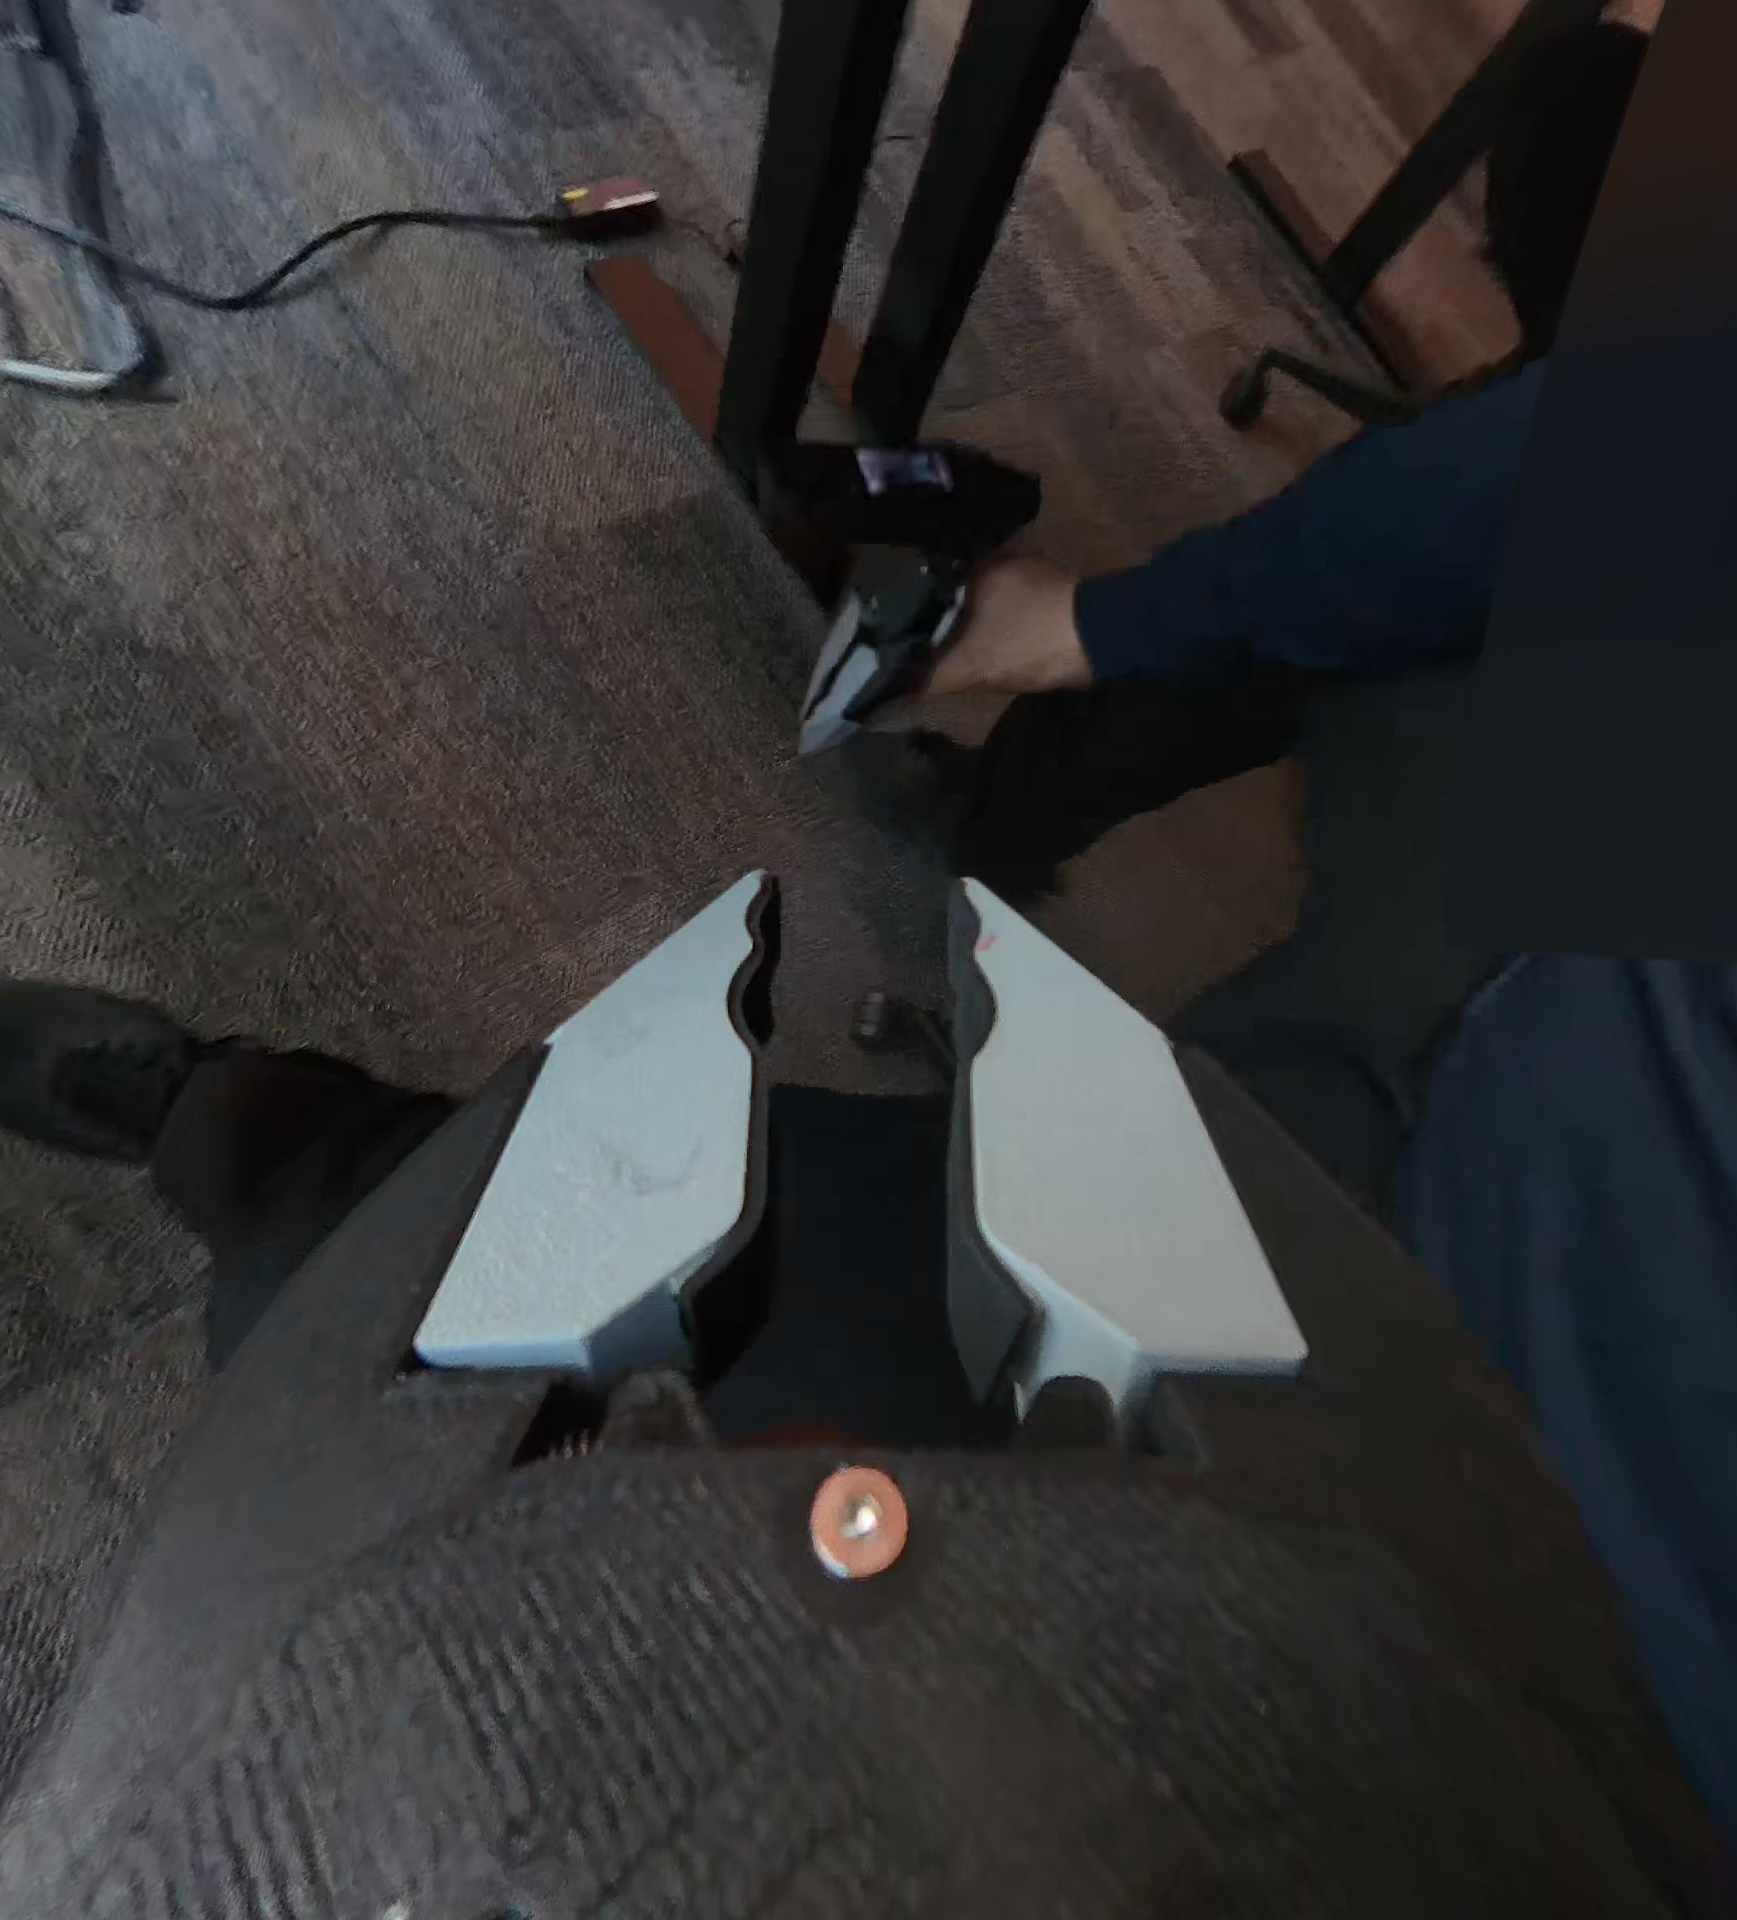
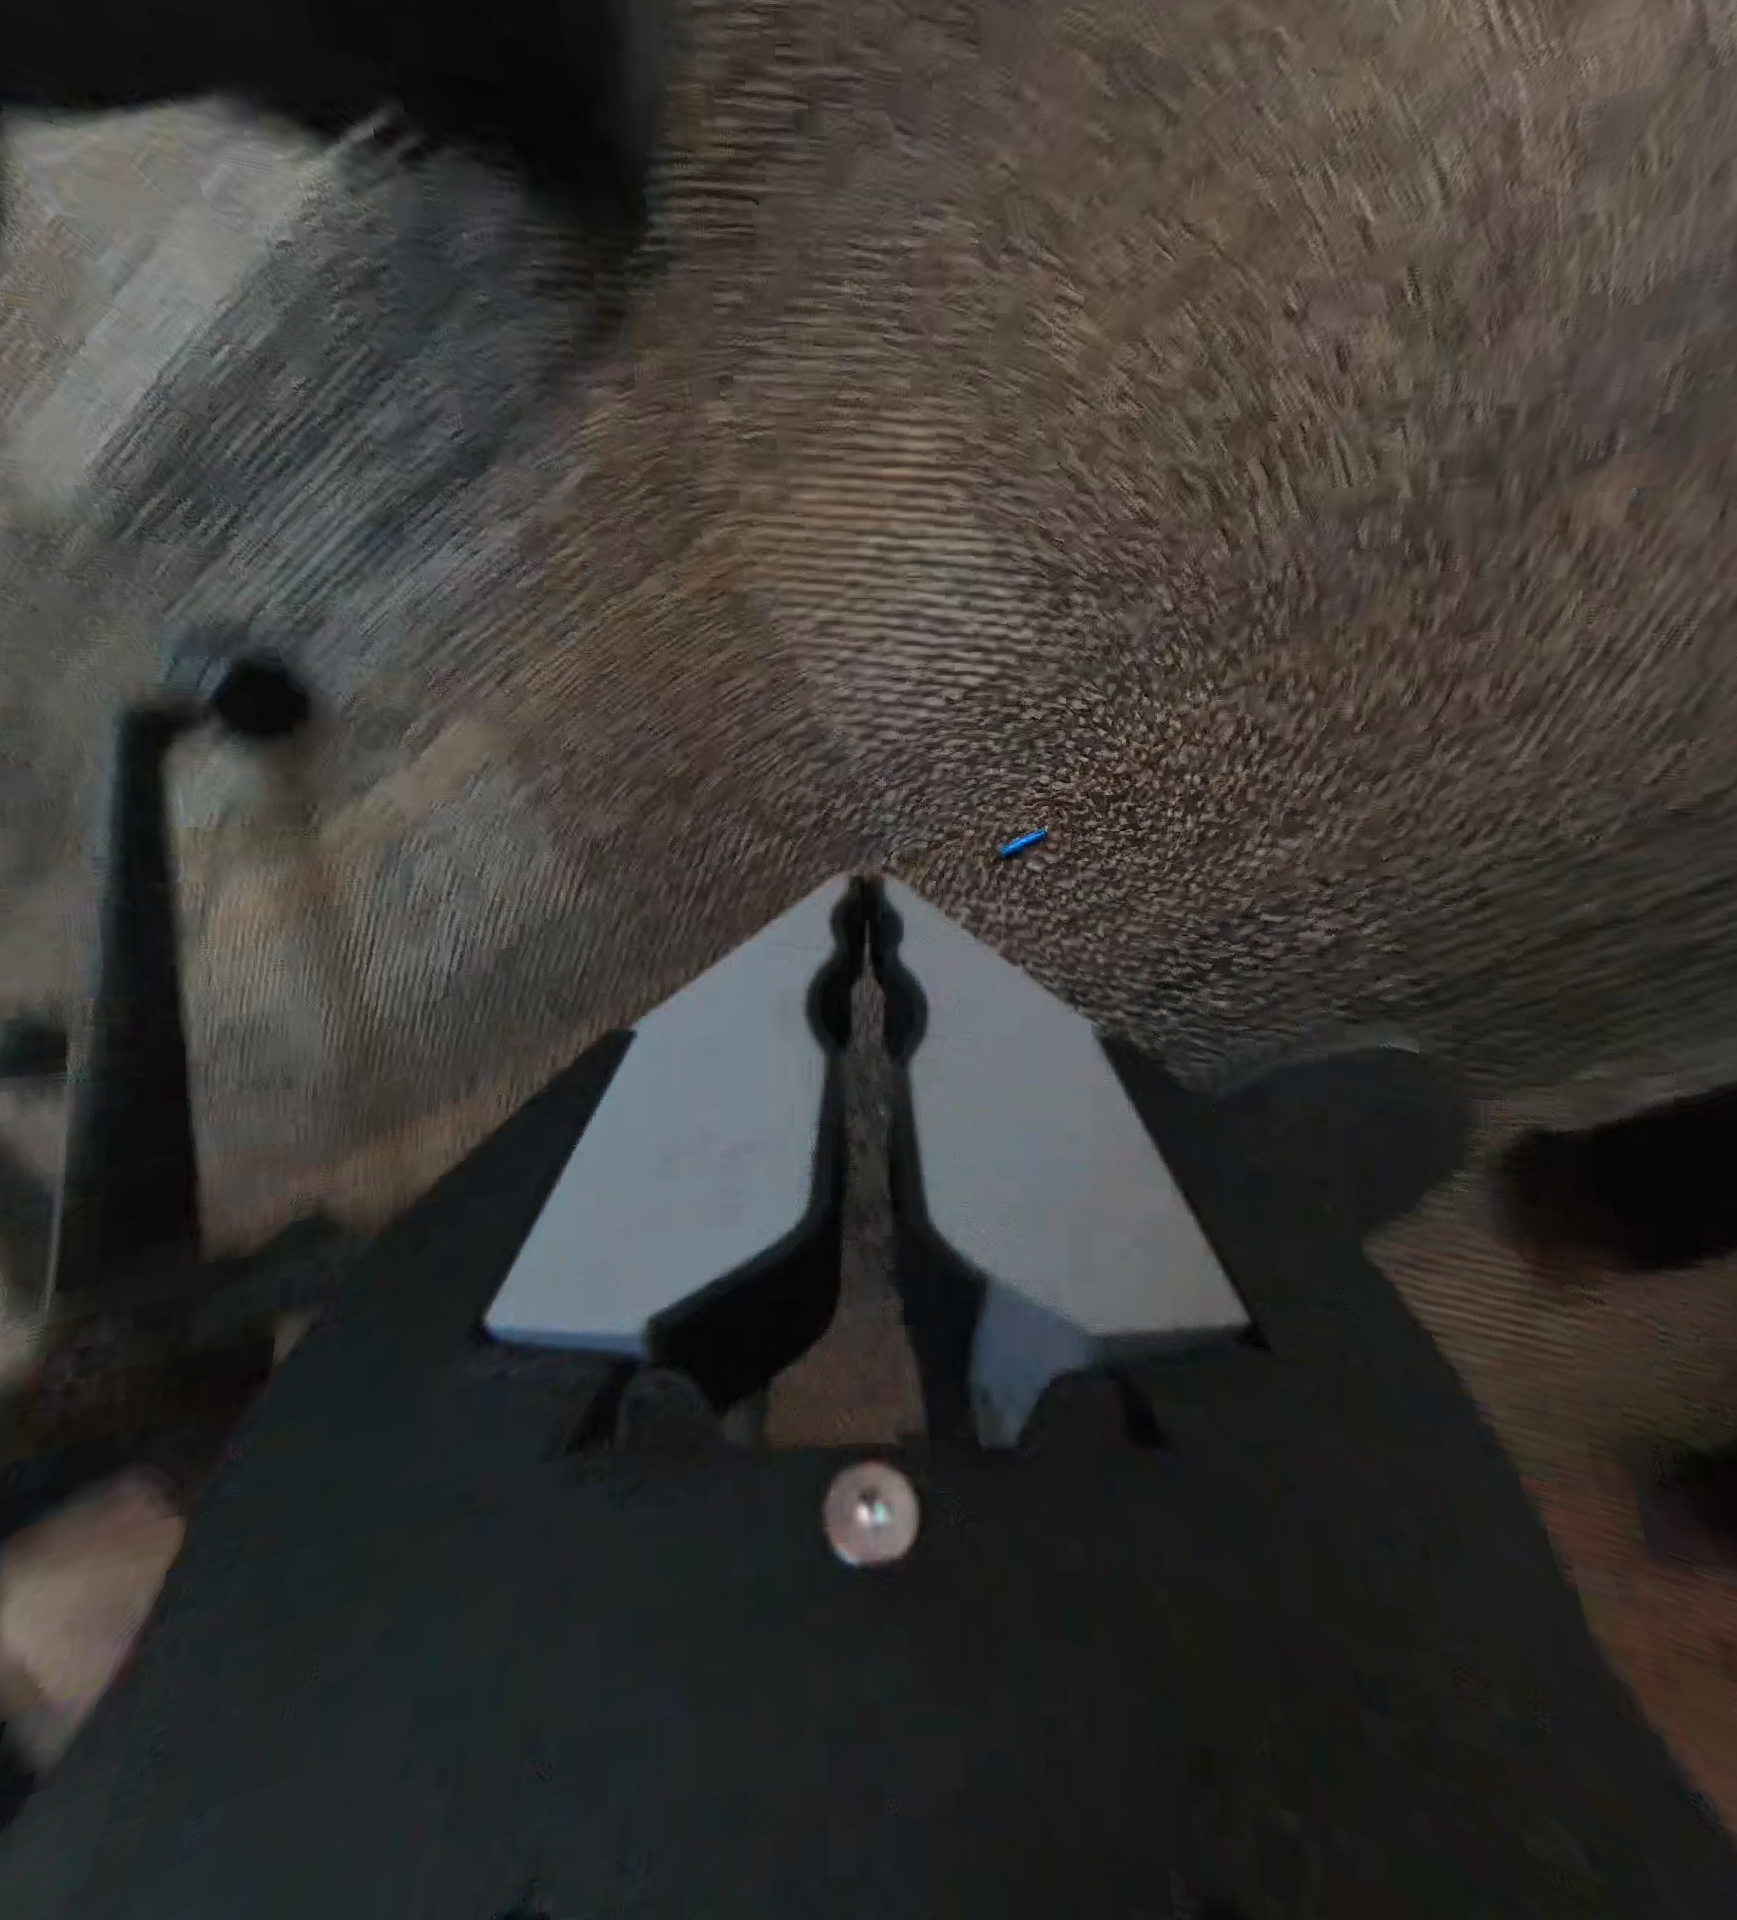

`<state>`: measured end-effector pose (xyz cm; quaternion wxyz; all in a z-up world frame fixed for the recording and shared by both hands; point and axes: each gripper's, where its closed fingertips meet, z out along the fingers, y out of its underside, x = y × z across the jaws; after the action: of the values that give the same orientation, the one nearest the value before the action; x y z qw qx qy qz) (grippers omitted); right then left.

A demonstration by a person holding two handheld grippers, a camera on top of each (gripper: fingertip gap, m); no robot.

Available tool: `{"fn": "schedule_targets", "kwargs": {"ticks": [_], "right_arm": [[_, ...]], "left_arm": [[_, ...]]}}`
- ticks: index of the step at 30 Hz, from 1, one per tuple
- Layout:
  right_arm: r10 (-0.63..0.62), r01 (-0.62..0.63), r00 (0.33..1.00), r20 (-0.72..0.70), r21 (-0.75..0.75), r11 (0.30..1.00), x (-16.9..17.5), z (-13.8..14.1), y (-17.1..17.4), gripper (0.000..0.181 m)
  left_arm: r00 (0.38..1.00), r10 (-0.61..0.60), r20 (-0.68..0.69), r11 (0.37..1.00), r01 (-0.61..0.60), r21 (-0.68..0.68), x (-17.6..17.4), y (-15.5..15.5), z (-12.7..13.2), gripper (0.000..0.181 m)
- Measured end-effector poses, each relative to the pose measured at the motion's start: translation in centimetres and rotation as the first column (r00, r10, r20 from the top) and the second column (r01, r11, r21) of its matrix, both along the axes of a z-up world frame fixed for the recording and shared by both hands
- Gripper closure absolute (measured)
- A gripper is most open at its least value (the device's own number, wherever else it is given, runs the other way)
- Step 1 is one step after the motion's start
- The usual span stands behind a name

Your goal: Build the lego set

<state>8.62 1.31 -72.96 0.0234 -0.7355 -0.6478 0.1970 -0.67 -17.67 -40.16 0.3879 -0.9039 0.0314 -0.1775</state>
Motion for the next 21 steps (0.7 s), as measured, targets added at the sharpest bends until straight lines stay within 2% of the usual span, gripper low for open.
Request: {"fn": "schedule_targets", "kwargs": {"ticks": [2, 3, 4, 5, 7, 8, 11, 13, 16, 21], "right_arm": [[-0.196, 0.197, 0.98, 0.026, -0.066, 0.978, 0.2, -8.3, 0.8, 0.181], [-0.267, 0.271, 0.962, 0.05, -0.118, 0.955, 0.6, -12.0, 0.5, 0.179], [-0.322, 0.331, 0.943, 0.082, -0.15, 0.932, 1.2, -15.5, 0.2, 0.167], [-0.353, 0.368, 0.928, 0.12, -0.152, 0.917, 1.9, -18.8, -0.1, 0.165], [-0.399, 0.425, 0.895, 0.199, -0.107, 0.899, 3.7, -23.5, -0.6, 0.157], [-0.443, 0.465, 0.873, 0.206, -0.073, 0.882, 4.0, -24.7, -0.4, 0.154], [-0.593, 0.595, 0.799, 0.099, 0.007, 0.803, 2.5, -25.9, 1.8, 0.146], [-0.635, 0.636, 0.764, 0.115, 0.036, 0.771, 2.3, -27.4, 2.1, 0.154], [-0.662, 0.662, 0.731, 0.168, 0.064, 0.747, 2.7, -29.5, 1.3, 0.157], [-0.702, 0.687, 0.703, 0.115, 0.147, 0.712, 3.2, -30.1, 1.7, 0.176]], "left_arm": [[0.995, 0.077, -0.066, 0.996, -0.079, -0.027, 0.1, -1.3, -1.4, 0.152], [0.993, 0.107, -0.058, 0.993, -0.109, -0.042, 0.5, -2.1, -1.8, 0.151], [0.989, 0.138, -0.046, 0.989, -0.14, -0.052, 0.9, -3.0, -2.3, 0.151], [0.985, 0.167, -0.047, 0.984, -0.169, -0.059, 1.1, -4.1, -2.9, 0.152], [0.973, 0.215, -0.086, 0.972, -0.221, -0.077, 1.0, -6.4, -4.1, 0.16], [0.964, 0.246, -0.097, 0.964, -0.254, -0.081, 0.8, -7.3, -4.7, 0.161], [0.948, 0.311, -0.066, 0.941, -0.317, -0.119, 0.5, -8.8, -6.5, 0.161], [0.951, 0.303, -0.065, 0.945, -0.309, -0.108, 0.8, -9.0, -7.0, 0.162], [0.955, 0.264, -0.132, 0.951, -0.281, -0.129, 0.5, -9.5, -7.7, 0.161], [0.956, 0.286, -0.068, 0.948, -0.292, -0.126, 0.4, -9.2, -8.3, 0.162]]}}
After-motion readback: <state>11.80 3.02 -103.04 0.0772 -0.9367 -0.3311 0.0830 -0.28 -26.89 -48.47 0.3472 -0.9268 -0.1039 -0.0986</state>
